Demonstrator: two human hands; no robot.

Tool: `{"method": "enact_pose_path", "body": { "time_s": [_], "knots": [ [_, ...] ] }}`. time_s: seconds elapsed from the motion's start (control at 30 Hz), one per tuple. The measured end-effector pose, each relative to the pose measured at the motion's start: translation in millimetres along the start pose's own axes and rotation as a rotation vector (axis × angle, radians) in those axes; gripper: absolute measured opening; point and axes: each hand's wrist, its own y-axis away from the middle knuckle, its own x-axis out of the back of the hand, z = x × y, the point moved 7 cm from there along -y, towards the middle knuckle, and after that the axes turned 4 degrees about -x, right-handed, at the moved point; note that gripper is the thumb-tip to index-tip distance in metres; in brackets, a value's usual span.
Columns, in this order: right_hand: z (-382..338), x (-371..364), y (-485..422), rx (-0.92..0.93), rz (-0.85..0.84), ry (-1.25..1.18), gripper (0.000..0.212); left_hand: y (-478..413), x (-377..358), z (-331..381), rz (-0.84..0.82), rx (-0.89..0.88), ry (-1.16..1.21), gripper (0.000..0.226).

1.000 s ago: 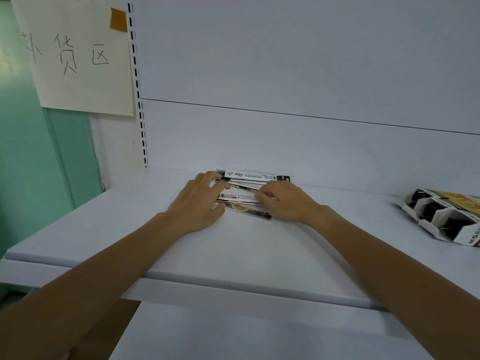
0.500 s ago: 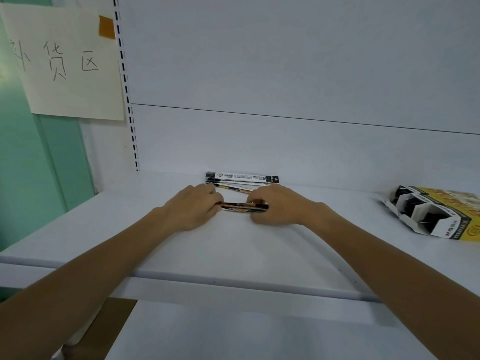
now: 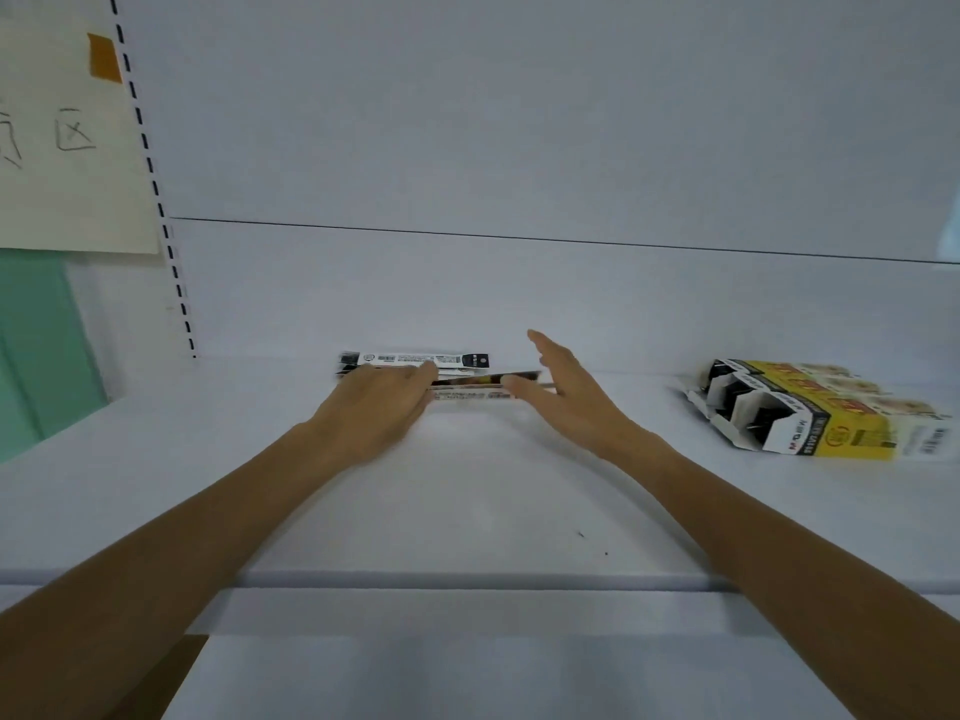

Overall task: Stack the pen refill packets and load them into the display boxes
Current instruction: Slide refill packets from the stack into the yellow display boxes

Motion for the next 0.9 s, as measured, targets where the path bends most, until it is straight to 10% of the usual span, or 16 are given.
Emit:
{"method": "enact_pose_path", "body": {
  "time_s": [0.1, 0.5, 0.9],
  "knots": [
    [4.3, 20.9, 4.0, 0.027, 0.074, -0.132, 0.056, -20.6, 4.5, 26.5, 0.047, -0.062, -0.026, 0.016],
    [70.6, 135.6, 47.4, 0.368, 0.089, 0.57, 0.03, -95.8, -10.0, 155.9, -0.077, 0.003, 0.177, 0.031],
    [172.0, 280.7, 86.9, 0.138, 0.164, 0.765, 0.083, -108.2, -18.3, 201.9, 0.06, 0.064, 0.142, 0.03]
  ]
}}
